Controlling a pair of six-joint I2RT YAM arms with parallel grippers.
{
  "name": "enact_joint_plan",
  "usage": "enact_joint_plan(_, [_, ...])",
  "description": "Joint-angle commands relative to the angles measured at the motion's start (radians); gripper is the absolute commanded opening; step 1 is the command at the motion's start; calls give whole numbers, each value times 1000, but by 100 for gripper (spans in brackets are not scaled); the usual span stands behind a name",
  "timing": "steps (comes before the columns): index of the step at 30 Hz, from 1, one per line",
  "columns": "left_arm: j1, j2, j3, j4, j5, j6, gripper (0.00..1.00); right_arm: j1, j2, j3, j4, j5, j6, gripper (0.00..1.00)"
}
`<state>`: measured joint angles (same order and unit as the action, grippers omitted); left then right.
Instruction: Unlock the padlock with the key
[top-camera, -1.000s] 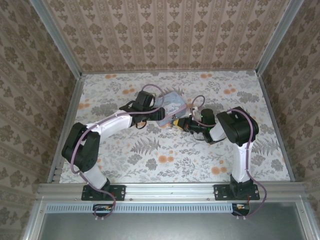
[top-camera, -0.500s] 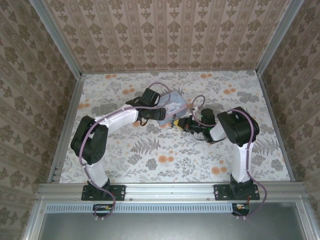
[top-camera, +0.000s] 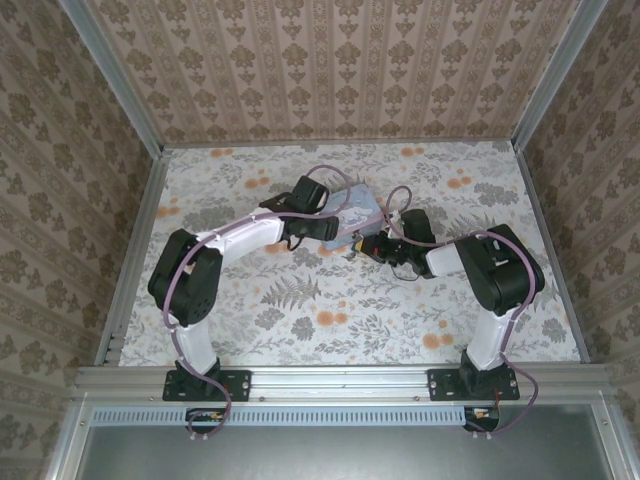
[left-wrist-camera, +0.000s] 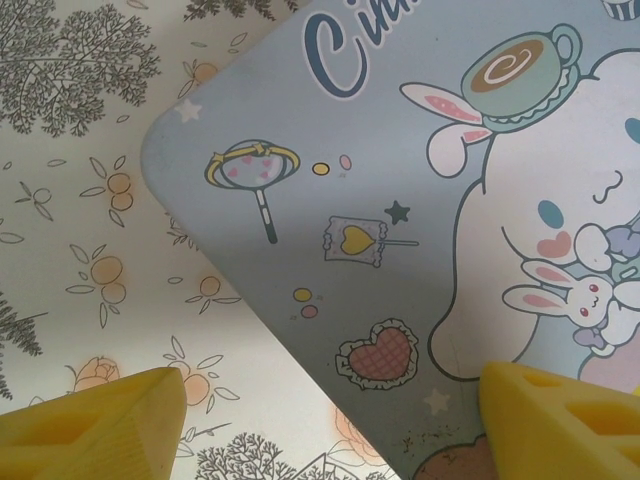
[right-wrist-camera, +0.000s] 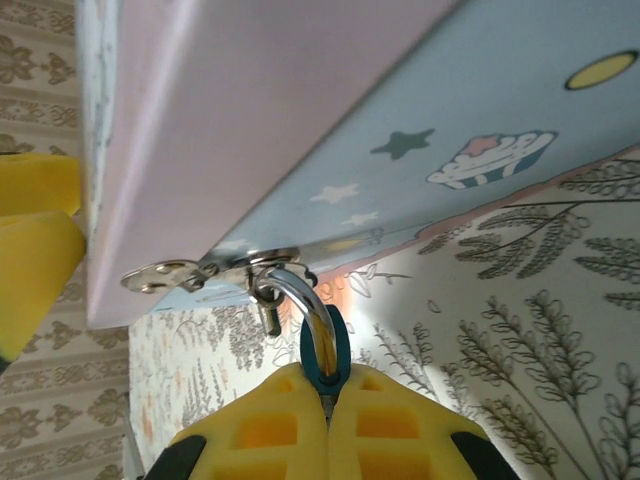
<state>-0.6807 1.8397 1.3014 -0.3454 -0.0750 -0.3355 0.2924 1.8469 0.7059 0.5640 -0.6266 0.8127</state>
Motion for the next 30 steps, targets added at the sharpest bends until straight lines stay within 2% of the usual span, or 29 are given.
enact_joint_plan(1, [6,56,-8,-124,-48,40,77,-6,-18,16,-156,96,-32,0])
enact_joint_plan(11, [-2,78,-7,-133,-51,42,76,-2,-49,29,-235,166,-36,0])
enact_joint_plan(22, [-5,98,-15,-139,-44,44,73,-34,5,20,-31,106,137,0])
enact_joint_plan(30, [-5,123,-14,-144,-43,49,70,-59,6,68,-93,108,112,0])
